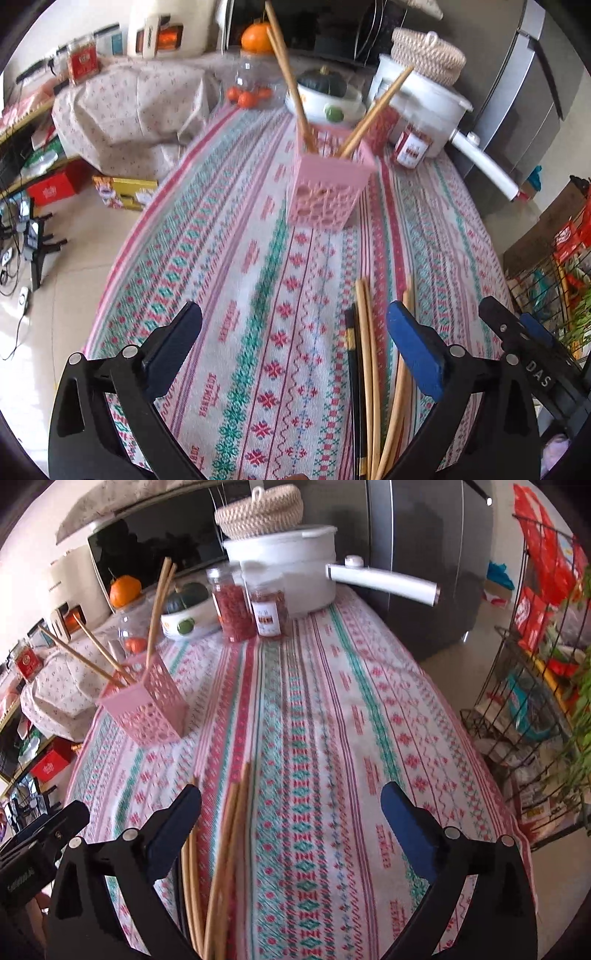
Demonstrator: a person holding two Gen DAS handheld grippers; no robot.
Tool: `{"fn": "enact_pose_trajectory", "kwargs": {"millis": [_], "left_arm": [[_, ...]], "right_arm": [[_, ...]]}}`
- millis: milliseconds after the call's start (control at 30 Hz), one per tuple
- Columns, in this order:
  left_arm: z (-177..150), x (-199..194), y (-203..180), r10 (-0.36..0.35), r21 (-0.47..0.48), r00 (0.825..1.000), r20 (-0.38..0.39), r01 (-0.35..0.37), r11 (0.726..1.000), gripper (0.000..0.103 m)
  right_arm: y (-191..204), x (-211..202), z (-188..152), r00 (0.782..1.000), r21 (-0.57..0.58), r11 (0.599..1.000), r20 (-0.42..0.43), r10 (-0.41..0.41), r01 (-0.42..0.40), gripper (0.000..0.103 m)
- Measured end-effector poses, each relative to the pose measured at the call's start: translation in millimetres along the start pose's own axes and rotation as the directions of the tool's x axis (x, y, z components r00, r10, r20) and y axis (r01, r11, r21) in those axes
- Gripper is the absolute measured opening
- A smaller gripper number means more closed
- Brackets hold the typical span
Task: Organize utensils
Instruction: 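Bring both open tools back to the remaining chopsticks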
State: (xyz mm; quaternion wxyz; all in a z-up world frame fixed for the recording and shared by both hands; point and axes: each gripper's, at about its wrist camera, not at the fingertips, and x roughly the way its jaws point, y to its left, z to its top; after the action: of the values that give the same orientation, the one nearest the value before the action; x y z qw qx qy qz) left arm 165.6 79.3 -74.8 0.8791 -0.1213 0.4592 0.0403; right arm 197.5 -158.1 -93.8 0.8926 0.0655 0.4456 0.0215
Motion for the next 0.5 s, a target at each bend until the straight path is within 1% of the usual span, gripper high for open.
{"fn": "enact_pose_trajectory", "kwargs": {"millis": [133,267,367,500], "left_arm": [[-3,7,-1,0.012,-0.001,1.0,-0.028,-0.012,1.0,0.096],[-5,14,-5,0.025,0.022,0.998,-0.057,-0.023,0.999,0.096],[-8,25,-9,0.036,0.041,0.994,-0.104,-0.032,0.999,0.096],[-10,42,-8,0.035,0.029,0.983,-0.179,-0.03,0.999,0.096]], "right_arm": [[-6,1,-5,1.0,-0.019,1.0,-0.029,-0.008,0.007,0.095],[-11,-4,-9,0.999,-0.016,1.0,-0.043,0.005,-0.006,0.095],[-17,-6,-12,0.998,-0.01,1.0,-0.064,0.015,-0.016,0.095],[-27,-5,-17,0.993,0.014,0.999,-0.111,0.047,-0.046,0.095]]}}
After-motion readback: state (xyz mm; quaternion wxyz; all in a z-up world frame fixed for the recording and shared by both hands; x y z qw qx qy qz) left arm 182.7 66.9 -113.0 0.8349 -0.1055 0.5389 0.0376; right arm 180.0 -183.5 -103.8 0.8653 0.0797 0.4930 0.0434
